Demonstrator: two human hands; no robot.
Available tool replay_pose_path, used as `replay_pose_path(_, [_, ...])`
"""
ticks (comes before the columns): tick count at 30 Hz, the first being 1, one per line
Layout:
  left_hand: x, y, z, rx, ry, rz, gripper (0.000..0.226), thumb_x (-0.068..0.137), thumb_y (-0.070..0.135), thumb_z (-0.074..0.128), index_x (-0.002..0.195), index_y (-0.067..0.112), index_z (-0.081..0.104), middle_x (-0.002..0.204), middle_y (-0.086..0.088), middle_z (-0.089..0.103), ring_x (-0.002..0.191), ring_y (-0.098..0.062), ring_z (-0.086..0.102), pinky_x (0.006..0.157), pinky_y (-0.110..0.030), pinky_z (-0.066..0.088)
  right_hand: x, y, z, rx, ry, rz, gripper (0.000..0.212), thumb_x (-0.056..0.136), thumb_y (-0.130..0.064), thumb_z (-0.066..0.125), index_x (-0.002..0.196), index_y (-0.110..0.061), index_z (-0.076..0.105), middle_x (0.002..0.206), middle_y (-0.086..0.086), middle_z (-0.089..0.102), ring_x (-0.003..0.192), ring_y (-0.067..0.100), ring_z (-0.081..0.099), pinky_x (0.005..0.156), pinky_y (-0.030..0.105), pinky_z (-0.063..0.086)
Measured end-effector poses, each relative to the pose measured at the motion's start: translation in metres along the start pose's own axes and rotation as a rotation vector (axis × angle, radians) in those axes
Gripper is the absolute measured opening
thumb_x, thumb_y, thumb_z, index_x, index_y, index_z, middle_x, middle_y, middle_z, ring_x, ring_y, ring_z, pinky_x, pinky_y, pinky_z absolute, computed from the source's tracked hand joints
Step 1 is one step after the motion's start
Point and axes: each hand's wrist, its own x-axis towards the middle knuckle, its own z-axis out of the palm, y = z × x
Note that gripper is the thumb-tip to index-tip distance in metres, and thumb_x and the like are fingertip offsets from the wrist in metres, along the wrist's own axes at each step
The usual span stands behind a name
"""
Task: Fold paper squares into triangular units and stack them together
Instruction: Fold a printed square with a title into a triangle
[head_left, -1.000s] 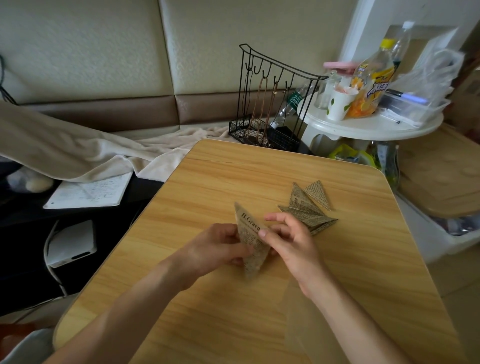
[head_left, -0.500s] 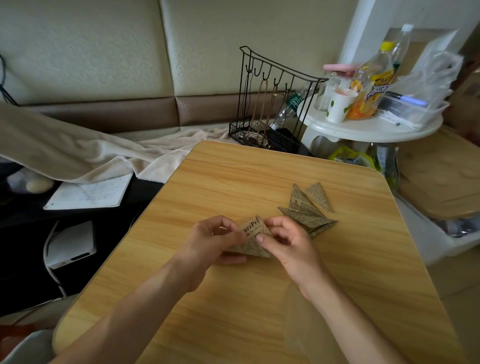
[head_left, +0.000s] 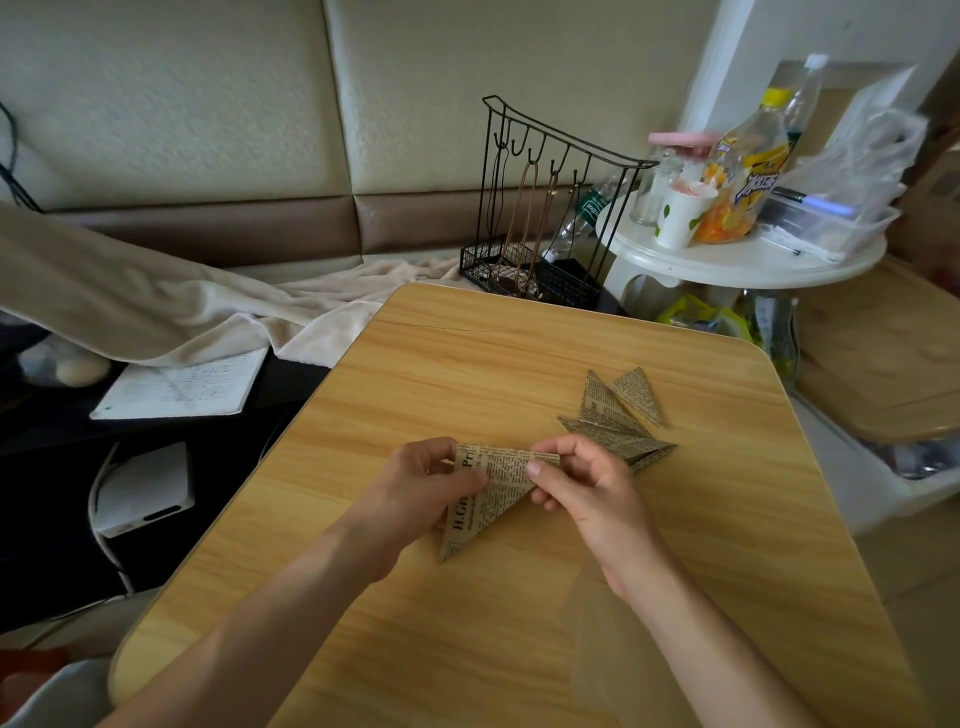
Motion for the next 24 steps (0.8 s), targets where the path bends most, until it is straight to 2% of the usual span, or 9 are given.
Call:
replay_pose_path(3, [-0.0005, 0.0012, 0.0025, 0.006, 0.014, 0.028, 0.011, 0.090, 0.021, 0.077, 0.098, 0.013, 0.076, 0.091, -0.007, 0.078, 0.078, -0.015, 0.073, 0.068, -0.027, 0.056, -0.0011, -0.0009, 0.0017, -0.046, -0.059, -0.011, 0.012, 0.092, -0.007, 0.074, 0.103, -0.011, 0.072, 0.080, 0.003, 0.073, 0.070, 0.012, 0.069, 0.065, 0.021, 0.054])
replay_pose_path(7, [-0.0001, 0.0010, 0.0052, -0.040, 0.050, 0.071, 0.007, 0.090, 0.011, 0.077, 0.097, 0.011, 0.076, 0.076, 0.000, 0.074, 0.067, -0.008, 0.069, 0.058, -0.019, 0.053, -0.0018, -0.0023, 0.0019, -0.031, -0.072, -0.039, 0.011, 0.093, -0.003, 0.072, 0.102, -0.009, 0.071, 0.080, 0.006, 0.073, 0.069, 0.014, 0.069, 0.065, 0.022, 0.054])
replay_pose_path(10, [0.0000, 0.0011, 0.0045, -0.055, 0.020, 0.086, 0.012, 0.092, 0.009, 0.074, 0.102, 0.014, 0.075, 0.077, 0.000, 0.075, 0.070, -0.010, 0.070, 0.061, -0.022, 0.055, -0.0018, -0.0026, 0.0008, -0.033, -0.084, -0.067, 0.012, 0.094, -0.002, 0.071, 0.101, -0.011, 0.072, 0.080, 0.005, 0.073, 0.070, 0.015, 0.069, 0.065, 0.023, 0.054])
replay_pose_path(15, [0.0007, 0.0002, 0.0032, -0.038, -0.016, 0.097, 0.011, 0.095, 0.011, 0.071, 0.103, 0.018, 0.075, 0.097, -0.013, 0.077, 0.081, -0.017, 0.072, 0.073, -0.029, 0.059, -0.0022, -0.0027, 0.0005, -0.055, -0.111, -0.096, 0.022, 0.094, -0.002, 0.071, 0.096, -0.023, 0.076, 0.080, 0.005, 0.072, 0.070, 0.015, 0.068, 0.065, 0.023, 0.053])
replay_pose_path(17, [0.0010, -0.0006, 0.0026, -0.034, -0.033, 0.103, 0.011, 0.095, 0.012, 0.070, 0.102, 0.019, 0.075, 0.100, -0.015, 0.077, 0.084, -0.019, 0.072, 0.075, -0.030, 0.059, -0.0027, -0.0035, 0.0007, -0.065, -0.116, -0.109, 0.026, 0.094, -0.002, 0.071, 0.093, -0.027, 0.077, 0.081, 0.010, 0.071, 0.069, 0.014, 0.066, 0.065, 0.023, 0.051])
replay_pose_path(19, [0.0015, -0.0012, 0.0022, -0.035, -0.036, 0.105, 0.011, 0.095, 0.012, 0.070, 0.100, 0.019, 0.076, 0.100, -0.015, 0.076, 0.083, -0.018, 0.071, 0.073, -0.028, 0.058, -0.0033, -0.0041, 0.0007, -0.071, -0.120, -0.116, 0.027, 0.094, -0.002, 0.070, 0.092, -0.028, 0.078, 0.078, 0.011, 0.068, 0.068, 0.012, 0.064, 0.064, 0.023, 0.050])
replay_pose_path(24, [0.0025, -0.0018, 0.0025, -0.051, -0.041, 0.106, 0.012, 0.095, 0.008, 0.068, 0.094, 0.017, 0.076, 0.092, -0.007, 0.073, 0.084, -0.015, 0.069, 0.074, -0.025, 0.055, -0.0039, -0.0052, 0.0019, -0.058, -0.117, -0.114, 0.028, 0.094, 0.000, 0.067, 0.090, -0.024, 0.080, 0.075, -0.002, 0.069, 0.066, 0.009, 0.062, 0.062, 0.019, 0.048])
